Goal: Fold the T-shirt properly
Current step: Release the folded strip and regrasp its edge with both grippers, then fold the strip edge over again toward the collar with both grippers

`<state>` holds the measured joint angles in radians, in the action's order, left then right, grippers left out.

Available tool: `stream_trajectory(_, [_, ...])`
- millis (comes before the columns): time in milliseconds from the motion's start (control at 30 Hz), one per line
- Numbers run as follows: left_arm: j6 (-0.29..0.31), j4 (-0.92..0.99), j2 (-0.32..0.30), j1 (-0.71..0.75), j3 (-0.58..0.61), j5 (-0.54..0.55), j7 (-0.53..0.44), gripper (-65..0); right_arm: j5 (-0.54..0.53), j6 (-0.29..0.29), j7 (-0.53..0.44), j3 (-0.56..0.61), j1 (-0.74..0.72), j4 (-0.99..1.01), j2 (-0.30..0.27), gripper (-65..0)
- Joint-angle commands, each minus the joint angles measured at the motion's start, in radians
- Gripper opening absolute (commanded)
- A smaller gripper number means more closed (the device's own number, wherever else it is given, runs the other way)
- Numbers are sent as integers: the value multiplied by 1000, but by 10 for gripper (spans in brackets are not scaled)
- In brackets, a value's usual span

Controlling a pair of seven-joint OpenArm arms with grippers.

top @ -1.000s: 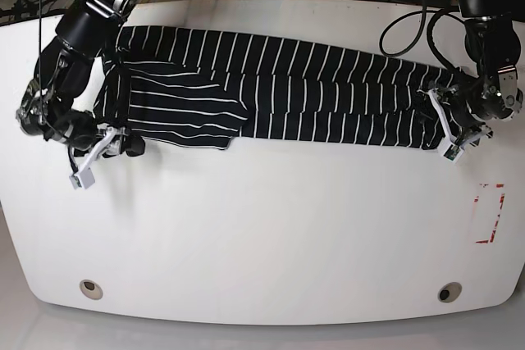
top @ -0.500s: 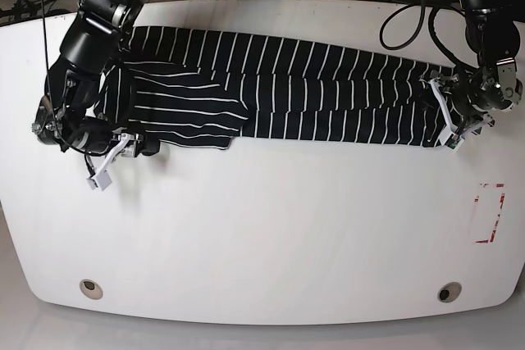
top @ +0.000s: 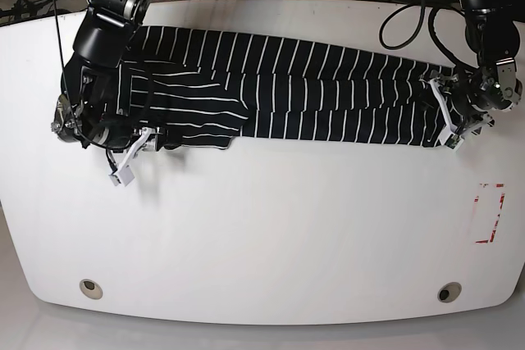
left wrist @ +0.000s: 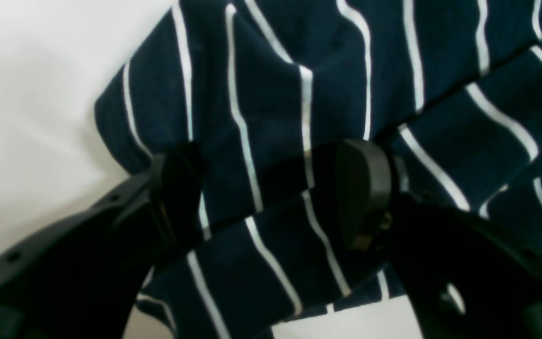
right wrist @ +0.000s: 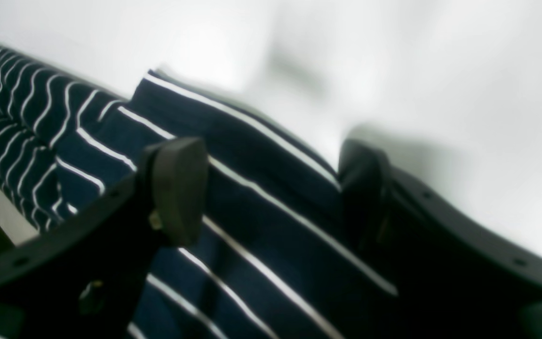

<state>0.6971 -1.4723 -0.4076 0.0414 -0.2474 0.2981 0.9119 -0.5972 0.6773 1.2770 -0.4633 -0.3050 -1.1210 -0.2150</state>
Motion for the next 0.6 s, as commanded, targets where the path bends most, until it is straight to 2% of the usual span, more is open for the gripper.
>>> stream_trajectory(0, [1,-14,-18,-11,-3,3,-14,-243,3,-3,-38,2,-1,-15,9,-287])
stream_trajectory(133, [1,-14,-18,-11,-3,3,-14,-243,4,-3,-58,11,5,-11,18,-438])
stream_trajectory(333, [1,-14,-18,-11,-5,3,-14,-243,0,-3,-107,107,7,-17,18,-633])
stream_trajectory(567, [1,-12,-18,-5,-5,3,-14,-243,-68,6,-116,105,17,-112,18,-650])
